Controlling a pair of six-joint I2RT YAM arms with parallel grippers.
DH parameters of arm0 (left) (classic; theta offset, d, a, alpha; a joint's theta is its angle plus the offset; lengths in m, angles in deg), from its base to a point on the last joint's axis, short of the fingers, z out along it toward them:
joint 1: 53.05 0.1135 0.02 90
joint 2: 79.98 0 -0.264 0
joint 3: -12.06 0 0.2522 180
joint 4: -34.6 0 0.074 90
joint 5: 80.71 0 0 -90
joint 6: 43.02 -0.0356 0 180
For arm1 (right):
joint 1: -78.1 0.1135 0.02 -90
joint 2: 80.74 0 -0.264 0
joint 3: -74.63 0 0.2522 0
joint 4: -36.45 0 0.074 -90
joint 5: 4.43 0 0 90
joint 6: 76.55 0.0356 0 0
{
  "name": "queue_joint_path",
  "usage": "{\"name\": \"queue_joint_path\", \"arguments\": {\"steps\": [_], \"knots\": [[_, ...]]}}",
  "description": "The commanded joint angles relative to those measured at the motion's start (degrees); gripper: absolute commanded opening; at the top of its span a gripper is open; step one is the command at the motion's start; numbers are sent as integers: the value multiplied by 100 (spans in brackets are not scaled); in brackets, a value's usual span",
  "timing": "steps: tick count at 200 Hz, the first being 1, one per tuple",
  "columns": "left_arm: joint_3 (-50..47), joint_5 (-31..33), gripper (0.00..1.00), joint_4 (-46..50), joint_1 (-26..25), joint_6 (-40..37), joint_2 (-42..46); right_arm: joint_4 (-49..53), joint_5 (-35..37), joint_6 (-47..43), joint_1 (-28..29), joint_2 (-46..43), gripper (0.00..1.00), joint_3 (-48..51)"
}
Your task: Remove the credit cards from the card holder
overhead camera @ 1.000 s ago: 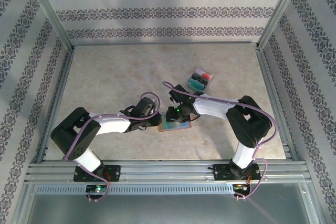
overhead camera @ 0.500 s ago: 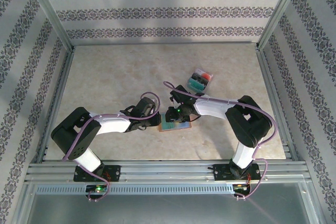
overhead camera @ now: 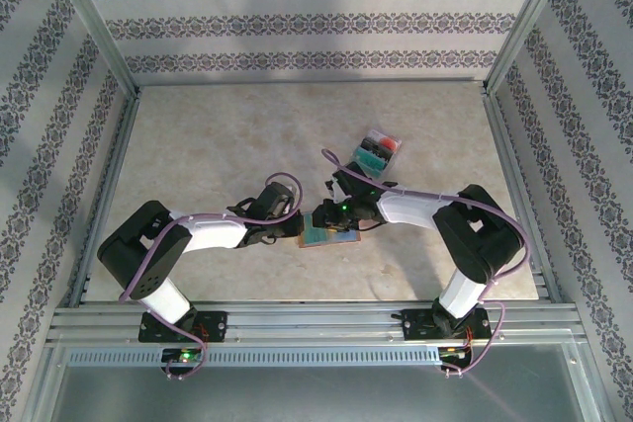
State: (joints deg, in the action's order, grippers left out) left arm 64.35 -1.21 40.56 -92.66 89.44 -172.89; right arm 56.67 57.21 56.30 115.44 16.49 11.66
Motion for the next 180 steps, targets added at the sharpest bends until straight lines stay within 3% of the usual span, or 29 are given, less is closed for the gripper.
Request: {"name": "queue_joint_path", "arguments": {"steps": [1,180], "knots": [[128,-77,13,102,54,-101,-149,-633,-466,157,4,-168,32,55],[234,139,13,398,248,-114,-254,-2441,-1033,934,-390,-205,25,999]]}}
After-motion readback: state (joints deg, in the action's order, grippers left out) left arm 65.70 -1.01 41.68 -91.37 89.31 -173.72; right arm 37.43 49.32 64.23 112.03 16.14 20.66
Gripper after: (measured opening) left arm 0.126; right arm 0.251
